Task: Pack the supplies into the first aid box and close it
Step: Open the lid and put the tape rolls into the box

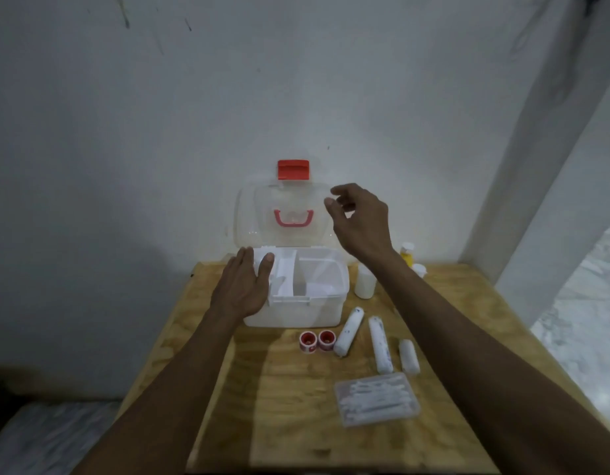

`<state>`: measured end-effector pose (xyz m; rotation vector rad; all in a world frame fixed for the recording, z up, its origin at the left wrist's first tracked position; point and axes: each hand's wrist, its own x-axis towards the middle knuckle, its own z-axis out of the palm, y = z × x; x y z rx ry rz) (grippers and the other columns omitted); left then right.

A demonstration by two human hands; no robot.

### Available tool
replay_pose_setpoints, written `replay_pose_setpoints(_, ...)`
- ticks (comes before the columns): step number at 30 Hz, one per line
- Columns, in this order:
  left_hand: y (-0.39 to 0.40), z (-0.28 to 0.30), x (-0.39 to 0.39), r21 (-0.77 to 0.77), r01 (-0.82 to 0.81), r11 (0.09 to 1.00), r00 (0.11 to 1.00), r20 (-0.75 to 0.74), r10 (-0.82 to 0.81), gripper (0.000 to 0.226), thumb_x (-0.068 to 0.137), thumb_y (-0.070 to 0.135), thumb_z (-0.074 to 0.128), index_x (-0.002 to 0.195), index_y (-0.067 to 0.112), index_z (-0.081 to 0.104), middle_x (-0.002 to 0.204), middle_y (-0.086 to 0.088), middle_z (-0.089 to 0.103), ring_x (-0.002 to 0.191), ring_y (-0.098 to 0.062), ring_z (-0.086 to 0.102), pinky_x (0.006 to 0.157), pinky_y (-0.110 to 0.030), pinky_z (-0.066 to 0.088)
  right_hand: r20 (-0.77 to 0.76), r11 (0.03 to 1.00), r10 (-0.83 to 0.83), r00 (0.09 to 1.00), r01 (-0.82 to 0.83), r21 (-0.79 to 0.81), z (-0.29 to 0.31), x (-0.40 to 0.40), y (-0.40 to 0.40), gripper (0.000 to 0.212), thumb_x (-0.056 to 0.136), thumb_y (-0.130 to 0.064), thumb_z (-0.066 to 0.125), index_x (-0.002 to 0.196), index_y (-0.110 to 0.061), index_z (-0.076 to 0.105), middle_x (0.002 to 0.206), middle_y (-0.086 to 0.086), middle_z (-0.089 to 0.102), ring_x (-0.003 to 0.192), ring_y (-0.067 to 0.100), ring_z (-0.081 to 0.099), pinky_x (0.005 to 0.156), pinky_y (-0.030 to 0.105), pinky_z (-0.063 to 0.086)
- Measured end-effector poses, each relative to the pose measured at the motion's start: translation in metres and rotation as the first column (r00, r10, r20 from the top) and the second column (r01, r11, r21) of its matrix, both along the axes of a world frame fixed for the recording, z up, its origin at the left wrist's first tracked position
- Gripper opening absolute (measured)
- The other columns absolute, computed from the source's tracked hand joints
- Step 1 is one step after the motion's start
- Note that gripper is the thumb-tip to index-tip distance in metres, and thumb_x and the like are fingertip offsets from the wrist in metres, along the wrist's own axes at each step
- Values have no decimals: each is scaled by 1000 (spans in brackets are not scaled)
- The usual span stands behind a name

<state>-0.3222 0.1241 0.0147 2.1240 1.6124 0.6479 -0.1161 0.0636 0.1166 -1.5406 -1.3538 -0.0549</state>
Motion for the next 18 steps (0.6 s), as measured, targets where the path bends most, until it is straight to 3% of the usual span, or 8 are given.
replay_pose_setpoints(5, -2, 2, 1, 41, -26, 999, 999, -28, 27, 83, 90, 71, 11, 151, 17, 26, 160, -7, 26, 147, -29, 25, 118, -52, 23, -41, 1000, -6, 999, 5, -19, -28, 5, -49, 22, 91, -29, 64, 108, -17, 69, 97, -1, 72, 84, 9, 64, 77, 21, 48)
replay_pose_setpoints(9, -8, 5, 2, 60, -16, 998, 999, -41, 18, 79, 92, 68, 15, 151, 16, 28, 160, -9, 27, 147, -28, 24, 119, -49, 21, -36, 996, -11, 999, 8, -84, -57, 8, -89, 18, 89, -26, 66, 104, -18, 70, 94, -2, 71, 82, 9, 64, 75, 23, 50)
replay_pose_setpoints(12, -8, 6, 3, 48, 4, 999, 1000, -28, -2, 80, 93, 67, 15, 151, 14, 26, 160, -9, 26, 148, -27, 23, 121, -47, 19, 56, 950, 136, 989, -115, -291, -75, 8, -123, 22, 84, -29, 72, 103, -17, 71, 96, -5, 71, 82, 8, 63, 74, 22, 48)
replay_pose_setpoints(13, -8, 6, 3, 50, 6, 999, 1000, -25, -5, 81, 92, 68, 14, 151, 14, 27, 160, -10, 26, 147, -28, 24, 121, -47, 19, 69, 889, 233, 970, -184, -419, -78, 9, -133, 27, 82, -33, 74, 105, -19, 72, 98, -6, 71, 83, 6, 63, 74, 21, 47)
replay_pose_setpoints(15, -6, 5, 3, 48, 7, 999, 1000, -21, -6, 82, 92, 69, 14, 151, 13, 28, 159, -11, 28, 146, -29, 27, 120, -47, 20, 54, 681, 427, 903, -281, -676, -83, 11, -147, 42, 75, -41, 78, 112, -22, 71, 106, -7, 70, 90, 3, 61, 76, 19, 47)
replay_pose_setpoints(17, -4, 5, 1, 39, 11, 999, 1000, -10, -11, 88, 88, 74, 10, 148, 14, 34, 156, -13, 35, 143, -31, 33, 118, -49, 25, 48, 496, 536, 843, -269, -826, -85, 12, -154, 60, 67, -47, 83, 120, -26, 66, 116, -11, 67, 100, 4, 59, 85, 21, 49)
replay_pose_setpoints(18, -3, 5, 0, 36, 10, 999, 1000, 1, -10, 94, 84, 79, 7, 145, 14, 38, 152, -14, 39, 140, -33, 37, 116, -51, 29, 52, 447, 557, 829, -246, -860, -85, 11, -154, 67, 63, -49, 85, 123, -27, 64, 119, -12, 65, 104, 5, 58, 89, 25, 49)
